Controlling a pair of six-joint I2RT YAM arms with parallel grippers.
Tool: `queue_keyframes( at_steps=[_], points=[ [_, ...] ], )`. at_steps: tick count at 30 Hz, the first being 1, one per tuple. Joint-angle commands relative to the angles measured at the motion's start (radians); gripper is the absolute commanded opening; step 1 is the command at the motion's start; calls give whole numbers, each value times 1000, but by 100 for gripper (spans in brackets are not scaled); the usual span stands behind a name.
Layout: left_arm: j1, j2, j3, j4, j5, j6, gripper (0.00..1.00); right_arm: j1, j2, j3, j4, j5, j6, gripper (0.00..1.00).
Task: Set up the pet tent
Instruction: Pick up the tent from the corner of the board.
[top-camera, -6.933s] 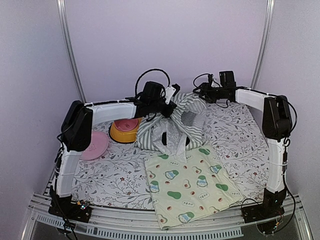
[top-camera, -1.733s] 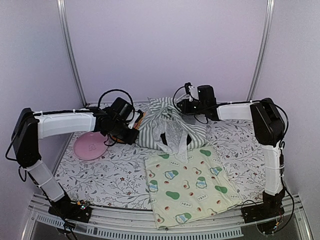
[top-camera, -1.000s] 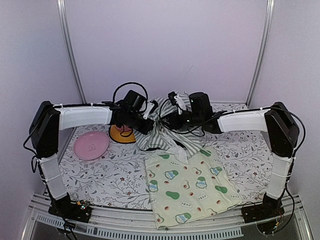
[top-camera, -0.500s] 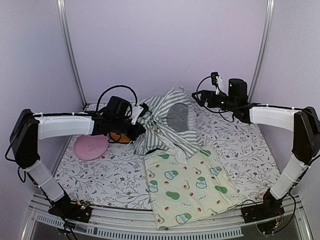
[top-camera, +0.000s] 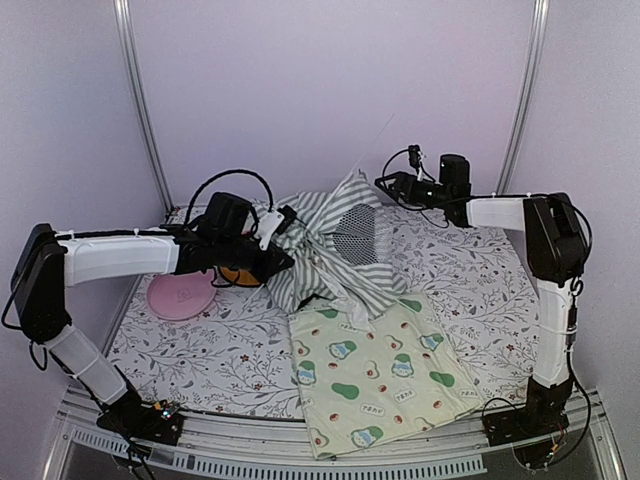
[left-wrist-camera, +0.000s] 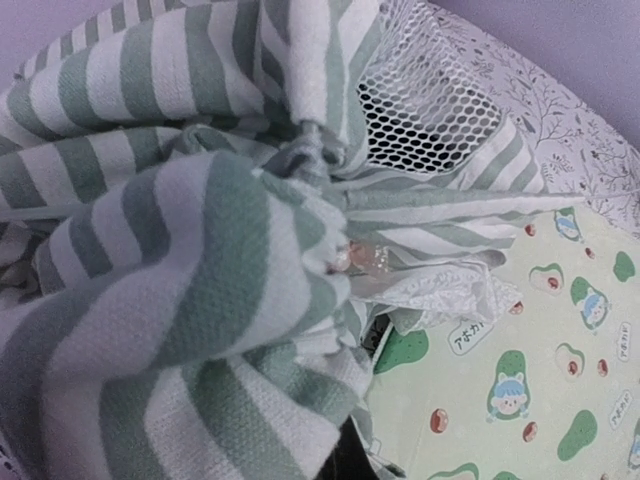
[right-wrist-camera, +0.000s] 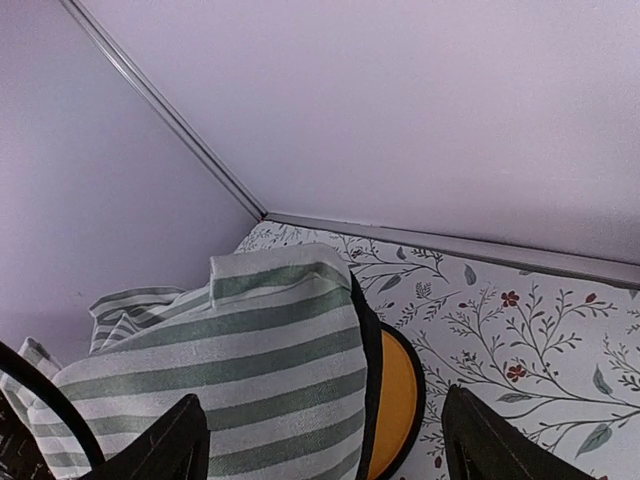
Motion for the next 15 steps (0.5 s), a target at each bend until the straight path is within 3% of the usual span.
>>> queue_keyframes(
  at_steps=[1, 6, 10, 13, 15],
  points=[
    [-9, -36, -1, 75, 75, 32, 0, 1, 82, 53, 124, -144, 103, 82],
    [-11, -21, 19, 70, 106, 46, 0, 1, 172, 133, 197, -217, 195, 80],
    [-12, -13, 38, 67, 119, 54, 0, 6, 258, 202, 237, -255, 292, 72],
    [-14, -6, 47, 64, 126, 55, 0, 10, 287, 229, 258, -264, 334, 59],
    [-15, -4, 51, 59, 127, 56, 0, 10, 294, 236, 281, -266, 364, 40]
  ],
)
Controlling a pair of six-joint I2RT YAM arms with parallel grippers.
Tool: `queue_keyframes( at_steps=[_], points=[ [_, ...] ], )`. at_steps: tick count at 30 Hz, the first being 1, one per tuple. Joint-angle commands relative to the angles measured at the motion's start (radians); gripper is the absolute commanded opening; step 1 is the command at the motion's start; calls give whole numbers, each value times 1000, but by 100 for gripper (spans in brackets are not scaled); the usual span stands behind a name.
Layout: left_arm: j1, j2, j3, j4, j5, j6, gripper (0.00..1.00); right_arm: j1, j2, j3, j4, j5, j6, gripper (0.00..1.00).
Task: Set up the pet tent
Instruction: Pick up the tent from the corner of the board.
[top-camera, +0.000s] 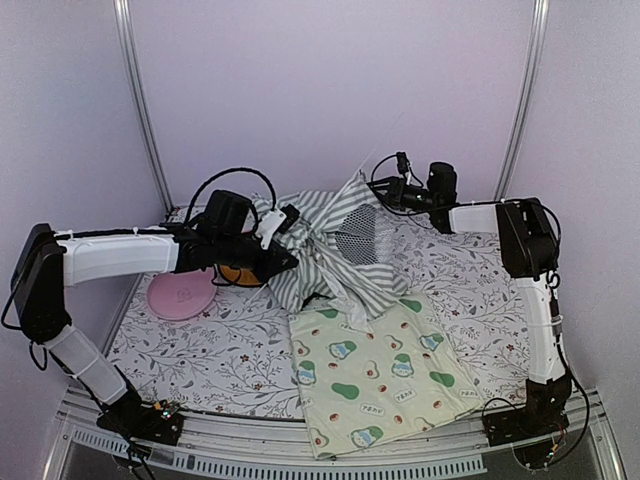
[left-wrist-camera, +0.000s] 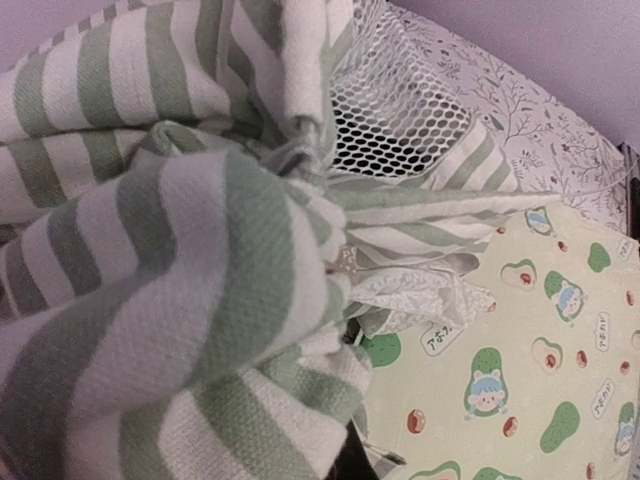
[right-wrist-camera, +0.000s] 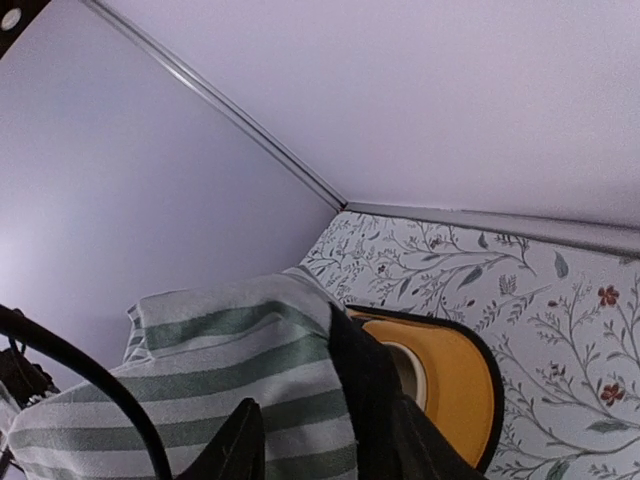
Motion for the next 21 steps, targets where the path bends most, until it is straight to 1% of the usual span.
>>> queue_keyframes(
  at_steps=[1, 2, 4, 11, 16, 21],
  points=[
    [-14, -2, 43, 56, 49, 32, 0, 7, 38, 39, 85, -44, 104, 29],
    [-14, -3, 43, 50, 45, 31, 0, 6, 35, 40, 85, -40, 109, 16],
    [-14, -10, 43, 40, 36, 27, 0, 0, 17, 31, 85, -25, 108, 0],
    [-16, -38, 14, -6, 10, -16, 0, -62, -105, -48, 119, 66, 68, 0],
    [-20, -73, -29, -24, -3, -48, 0, -116, -159, -94, 181, 99, 69, 0],
    [-31, -84, -50, -48, -10, -60, 0, -144, -204, -113, 202, 114, 54, 0]
  ],
)
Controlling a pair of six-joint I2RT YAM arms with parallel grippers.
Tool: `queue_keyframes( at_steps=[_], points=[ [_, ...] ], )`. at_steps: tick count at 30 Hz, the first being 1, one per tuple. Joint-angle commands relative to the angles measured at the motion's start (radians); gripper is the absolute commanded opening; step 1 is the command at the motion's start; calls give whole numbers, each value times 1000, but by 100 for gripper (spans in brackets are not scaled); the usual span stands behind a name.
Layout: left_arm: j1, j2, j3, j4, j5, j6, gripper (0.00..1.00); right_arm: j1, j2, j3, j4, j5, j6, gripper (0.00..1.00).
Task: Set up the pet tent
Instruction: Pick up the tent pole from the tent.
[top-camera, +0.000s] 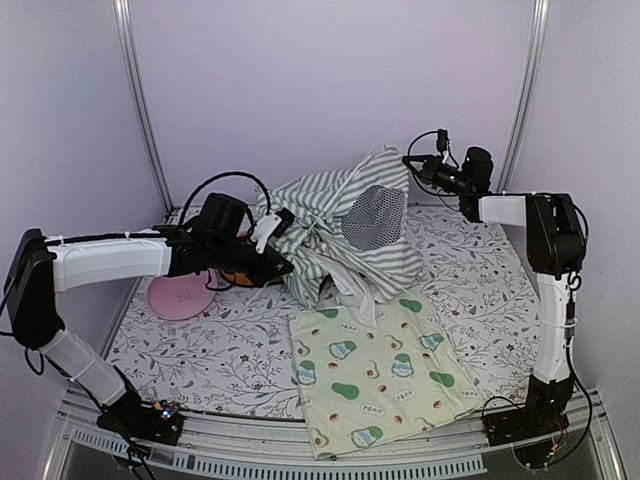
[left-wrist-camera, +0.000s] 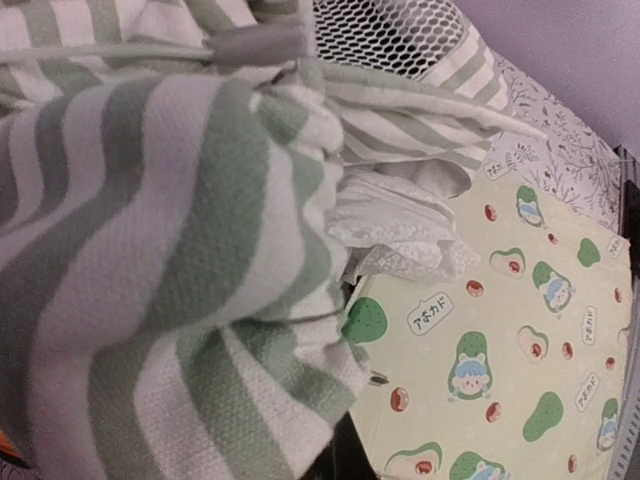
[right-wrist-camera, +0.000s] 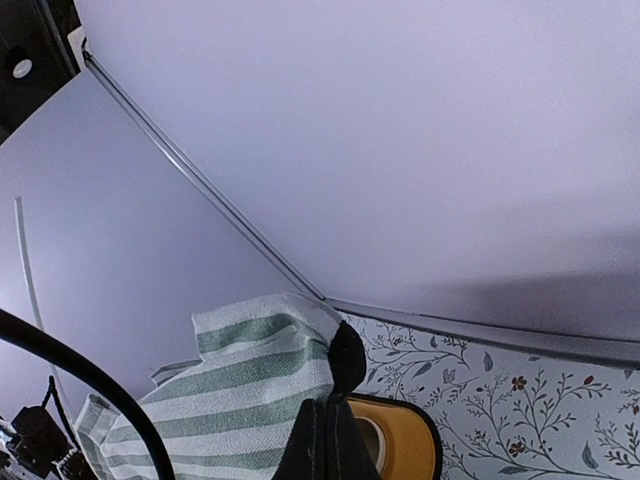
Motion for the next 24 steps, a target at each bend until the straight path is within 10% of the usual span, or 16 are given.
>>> queue_keyframes(
  at_steps=[1, 24],
  points=[
    [-25, -35, -21, -7, 2, -14, 0, -21, -78, -24, 80, 42, -30, 0],
    [-52, -37, -64, -38, -32, -63, 0, -47, -137, -114, 295, 9, -2, 0]
  ],
)
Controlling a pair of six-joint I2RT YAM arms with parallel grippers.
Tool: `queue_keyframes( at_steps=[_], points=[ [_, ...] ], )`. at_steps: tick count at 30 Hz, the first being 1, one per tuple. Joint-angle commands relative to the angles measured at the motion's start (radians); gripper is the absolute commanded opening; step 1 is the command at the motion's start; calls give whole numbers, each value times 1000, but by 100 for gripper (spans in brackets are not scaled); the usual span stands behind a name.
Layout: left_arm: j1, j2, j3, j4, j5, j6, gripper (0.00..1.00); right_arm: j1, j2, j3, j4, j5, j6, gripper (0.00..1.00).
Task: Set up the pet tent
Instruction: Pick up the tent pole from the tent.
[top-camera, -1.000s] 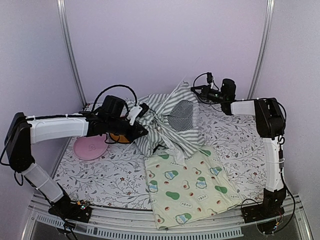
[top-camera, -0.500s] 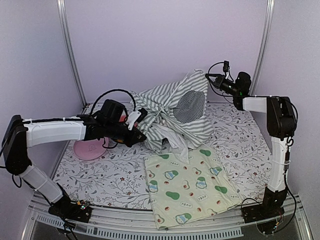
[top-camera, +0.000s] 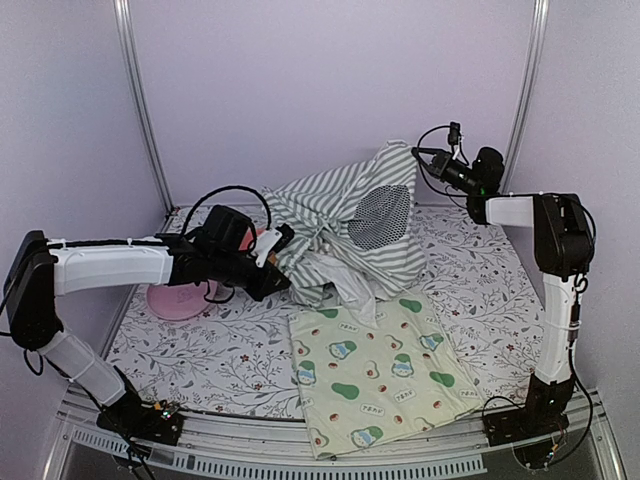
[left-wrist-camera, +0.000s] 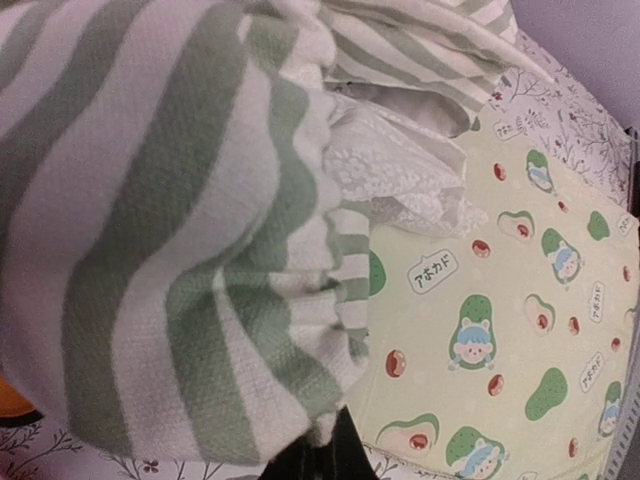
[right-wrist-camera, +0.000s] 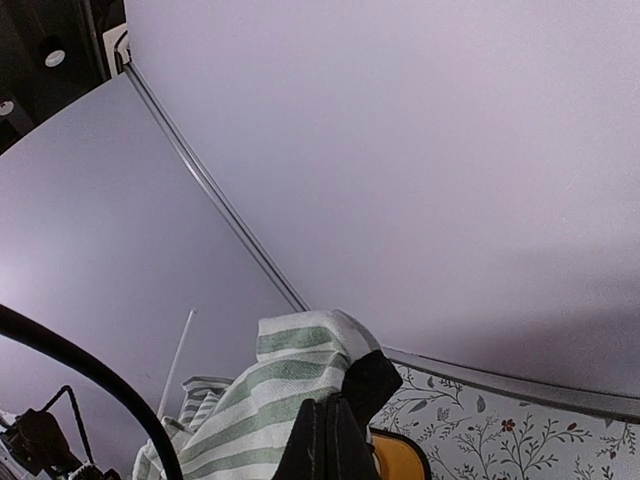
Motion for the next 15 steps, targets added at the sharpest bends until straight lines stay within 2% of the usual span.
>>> queue_keyframes(
  at_steps=[1, 5, 6, 8, 10, 12, 15],
  points=[
    [-20, -30, -10, 4, 1, -17, 0, -13, -73, -45, 144, -10, 13, 0],
    [-20, -26, -11, 1, 9, -20, 0, -13, -74, -72, 227, -52, 29, 0],
    [-20, -24, -12, -4, 6, -22, 3, -13, -75, -83, 261, -67, 46, 0],
    [-19, -31, -13, -8, -12, -27, 25, -12, -80, -111, 328, -101, 71, 0],
    [-21, -69, -12, -6, -39, -33, 40, -9, -93, -144, 392, -134, 97, 0],
    [-23, -121, -3, 3, -59, -36, 46, -4, -99, -164, 448, -176, 118, 0],
    [-26, -183, 34, 32, -75, -19, 50, 11, -106, -182, 524, -233, 172, 0]
  ],
)
